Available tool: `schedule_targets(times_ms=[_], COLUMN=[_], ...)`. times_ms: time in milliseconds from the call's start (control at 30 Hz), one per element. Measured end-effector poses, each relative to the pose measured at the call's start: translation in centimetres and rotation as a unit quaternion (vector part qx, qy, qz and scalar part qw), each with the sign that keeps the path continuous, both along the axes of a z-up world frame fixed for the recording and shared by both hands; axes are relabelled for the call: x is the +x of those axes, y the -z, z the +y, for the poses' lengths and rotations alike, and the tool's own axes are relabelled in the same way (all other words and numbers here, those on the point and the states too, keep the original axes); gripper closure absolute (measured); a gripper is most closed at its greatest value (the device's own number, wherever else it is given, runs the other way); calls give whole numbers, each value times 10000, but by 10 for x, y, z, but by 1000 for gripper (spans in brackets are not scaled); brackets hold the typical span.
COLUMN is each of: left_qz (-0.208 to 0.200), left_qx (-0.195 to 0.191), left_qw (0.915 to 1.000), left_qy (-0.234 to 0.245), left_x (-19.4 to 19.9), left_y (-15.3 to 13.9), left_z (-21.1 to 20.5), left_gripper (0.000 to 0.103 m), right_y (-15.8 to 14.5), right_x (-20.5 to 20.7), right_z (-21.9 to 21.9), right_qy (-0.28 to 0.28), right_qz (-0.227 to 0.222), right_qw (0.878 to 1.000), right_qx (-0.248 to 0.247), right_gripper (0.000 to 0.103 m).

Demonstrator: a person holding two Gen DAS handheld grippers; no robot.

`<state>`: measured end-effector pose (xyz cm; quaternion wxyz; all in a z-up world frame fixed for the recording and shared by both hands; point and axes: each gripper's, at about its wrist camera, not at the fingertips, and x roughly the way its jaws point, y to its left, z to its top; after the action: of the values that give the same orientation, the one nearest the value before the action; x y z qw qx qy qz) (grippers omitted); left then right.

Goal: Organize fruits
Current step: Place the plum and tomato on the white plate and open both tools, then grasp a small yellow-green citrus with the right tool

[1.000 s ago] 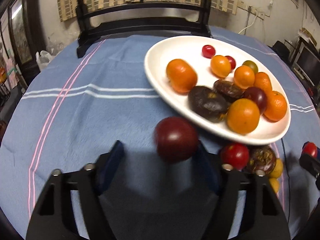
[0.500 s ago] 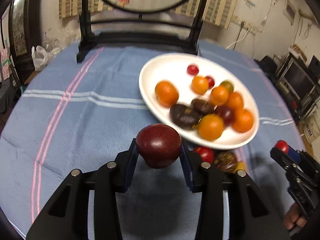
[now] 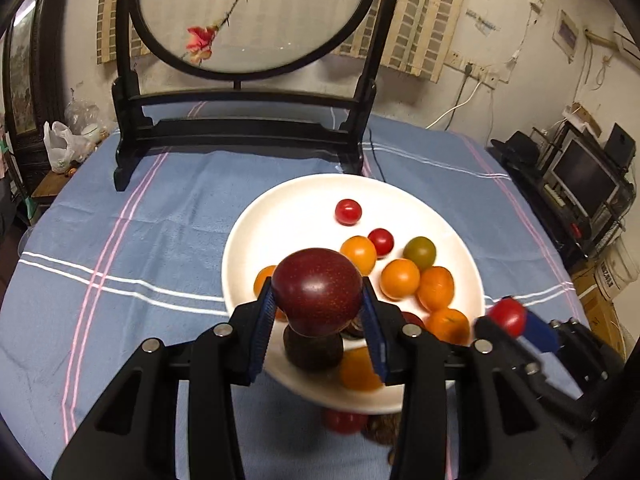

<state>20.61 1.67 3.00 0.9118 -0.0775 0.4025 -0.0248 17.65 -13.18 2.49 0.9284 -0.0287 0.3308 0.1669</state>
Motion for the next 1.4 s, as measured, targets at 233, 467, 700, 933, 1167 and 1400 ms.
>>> schedule_targets(times_ms=[233, 467, 700, 933, 1167, 1400], left_qz=[305, -31, -337, -388, -180, -2], left_qx=[102, 102, 15, -100, -182, -189], left_qw=[9991, 9993, 9990, 9985, 9985, 9994], left_qy=[-269, -349, -281, -374, -478, -299], left_x=[24, 25, -3, -44, -79, -82], left_y=[27, 19, -5, -6, 25, 48], left_z=[-1, -5, -2, 12, 24, 32], left_gripper=[63, 33, 25, 21, 18, 18], right_y=[23, 23, 4, 11, 35, 61], right_x=[28, 31, 8, -24, -62, -72], right_z=[14, 17, -11, -39, -19, 3], right_qy=[45, 81, 133, -8, -555, -820], right_qz=[268, 178, 19, 234, 512, 802], right_qw=[9995, 9998, 9994, 9995, 9945, 9860], right_qx=[-138, 19, 326, 220, -732, -1214], right_gripper=[72, 51, 49, 48, 53, 56])
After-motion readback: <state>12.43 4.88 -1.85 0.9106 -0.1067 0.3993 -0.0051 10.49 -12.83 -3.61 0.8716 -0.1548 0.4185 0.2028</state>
